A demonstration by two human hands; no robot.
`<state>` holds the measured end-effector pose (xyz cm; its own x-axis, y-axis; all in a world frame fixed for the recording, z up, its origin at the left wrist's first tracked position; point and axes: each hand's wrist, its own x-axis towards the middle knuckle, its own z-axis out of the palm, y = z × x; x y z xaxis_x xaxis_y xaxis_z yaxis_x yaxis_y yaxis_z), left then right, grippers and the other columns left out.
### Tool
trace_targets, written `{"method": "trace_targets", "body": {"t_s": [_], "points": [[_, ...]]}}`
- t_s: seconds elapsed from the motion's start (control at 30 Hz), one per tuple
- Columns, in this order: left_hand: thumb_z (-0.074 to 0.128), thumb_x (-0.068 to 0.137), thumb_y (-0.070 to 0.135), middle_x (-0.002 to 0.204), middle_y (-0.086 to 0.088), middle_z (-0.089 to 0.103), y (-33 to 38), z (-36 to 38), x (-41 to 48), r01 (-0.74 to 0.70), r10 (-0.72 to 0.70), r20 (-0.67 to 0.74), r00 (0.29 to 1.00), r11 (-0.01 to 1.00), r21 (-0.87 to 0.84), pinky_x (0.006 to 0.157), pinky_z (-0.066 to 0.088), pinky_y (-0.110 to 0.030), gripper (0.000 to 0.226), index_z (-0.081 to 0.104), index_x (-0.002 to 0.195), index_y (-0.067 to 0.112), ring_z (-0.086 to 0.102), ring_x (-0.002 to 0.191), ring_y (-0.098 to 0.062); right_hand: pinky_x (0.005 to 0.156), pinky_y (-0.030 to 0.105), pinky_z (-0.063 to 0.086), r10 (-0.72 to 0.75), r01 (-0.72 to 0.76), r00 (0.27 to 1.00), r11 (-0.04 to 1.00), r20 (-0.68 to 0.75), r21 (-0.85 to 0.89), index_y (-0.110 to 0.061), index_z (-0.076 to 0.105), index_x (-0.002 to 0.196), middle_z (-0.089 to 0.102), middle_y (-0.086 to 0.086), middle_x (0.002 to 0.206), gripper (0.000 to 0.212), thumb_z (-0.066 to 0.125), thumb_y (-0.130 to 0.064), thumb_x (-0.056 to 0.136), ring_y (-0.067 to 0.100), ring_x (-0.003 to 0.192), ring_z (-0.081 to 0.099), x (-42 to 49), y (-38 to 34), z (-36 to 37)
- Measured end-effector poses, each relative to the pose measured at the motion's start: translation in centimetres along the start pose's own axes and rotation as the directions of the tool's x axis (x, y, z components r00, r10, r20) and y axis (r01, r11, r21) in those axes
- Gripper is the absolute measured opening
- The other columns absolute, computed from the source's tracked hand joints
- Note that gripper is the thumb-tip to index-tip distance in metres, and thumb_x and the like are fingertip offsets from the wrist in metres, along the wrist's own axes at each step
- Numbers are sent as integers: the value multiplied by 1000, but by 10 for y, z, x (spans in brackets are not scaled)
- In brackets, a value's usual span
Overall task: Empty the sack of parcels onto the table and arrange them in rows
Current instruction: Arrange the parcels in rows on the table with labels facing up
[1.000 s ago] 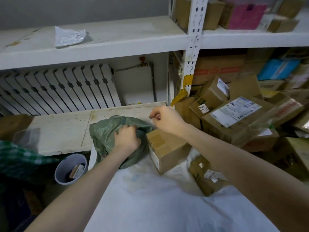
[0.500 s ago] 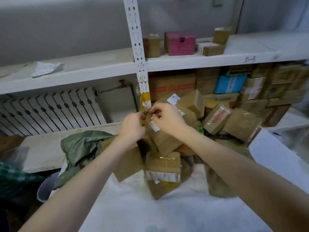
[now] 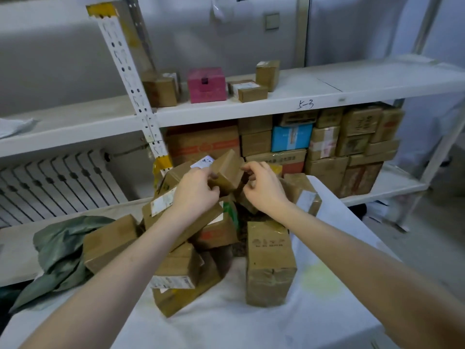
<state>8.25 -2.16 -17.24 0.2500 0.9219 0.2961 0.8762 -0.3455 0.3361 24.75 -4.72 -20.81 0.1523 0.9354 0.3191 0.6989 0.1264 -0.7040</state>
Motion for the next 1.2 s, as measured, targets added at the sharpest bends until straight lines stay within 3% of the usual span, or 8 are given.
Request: {"method": "trace_targets", "body": {"t_s": [0.23,0.37,0.47,0.67,0.8,1.0,1.13,1.2], "points": [[72,79,42,136,-6,48,52,62,45,-106,128,323,938,991,-87,92,44,-30,76,39,142,19,50,120,-21,90,35,53,86,-85,994,996,-67,19,-22,49,131,47,-2,126,52,60,-1,84,14,108,54,42,68,-36],[78,60,64,156,-10,14,80,103,73,-27,97,606,789,992,-123,111,33,-41,127,-1,153,26,21,142,-27,91,40,53,171,-170,982,985,-75,20,-19,52,127,51,-1,120,49,59,1,82,18,106,58,72,113,-53],[80,51,68,157,-3,-5,96,131,74,23,50,635,771,994,-106,116,25,-49,142,-20,147,37,4,147,-32,94,40,52,237,-237,968,971,-84,17,-17,55,123,56,4,120,44,57,0,83,20,106,60,88,145,-65],[85,52,56,158,-6,6,114,158,63,188,-115,448,887,975,-120,112,33,-49,141,-19,146,41,15,145,-31,86,29,50,370,-373,928,918,44,138,-15,59,114,62,-1,105,31,62,-3,86,18,102,59,113,192,-66],[88,52,36,155,-5,19,121,151,70,282,-202,342,918,938,-201,110,35,-44,135,-6,148,35,24,141,-27,90,29,49,321,-383,908,897,270,221,-18,60,106,62,2,103,26,56,-1,87,21,107,59,126,208,-69],[89,58,19,145,-6,37,137,129,78,522,-396,365,843,769,-369,105,39,-40,128,0,149,32,40,131,-25,106,31,38,-19,-261,727,917,687,302,-15,45,138,44,7,143,56,54,3,86,19,131,42,132,215,-93],[85,66,9,130,-1,43,149,117,68,631,-500,385,776,600,-493,100,44,-41,117,7,150,30,49,117,-24,115,37,30,-44,-189,533,967,845,170,-20,25,150,30,3,153,89,75,-10,78,19,141,30,133,230,-100],[82,67,5,132,-3,44,150,115,61,678,-562,412,718,427,-598,99,45,-46,112,12,150,31,50,116,-26,116,40,29,-41,-269,541,938,840,219,-21,22,151,32,4,153,99,82,-15,72,20,139,33,132,232,-100]]}}
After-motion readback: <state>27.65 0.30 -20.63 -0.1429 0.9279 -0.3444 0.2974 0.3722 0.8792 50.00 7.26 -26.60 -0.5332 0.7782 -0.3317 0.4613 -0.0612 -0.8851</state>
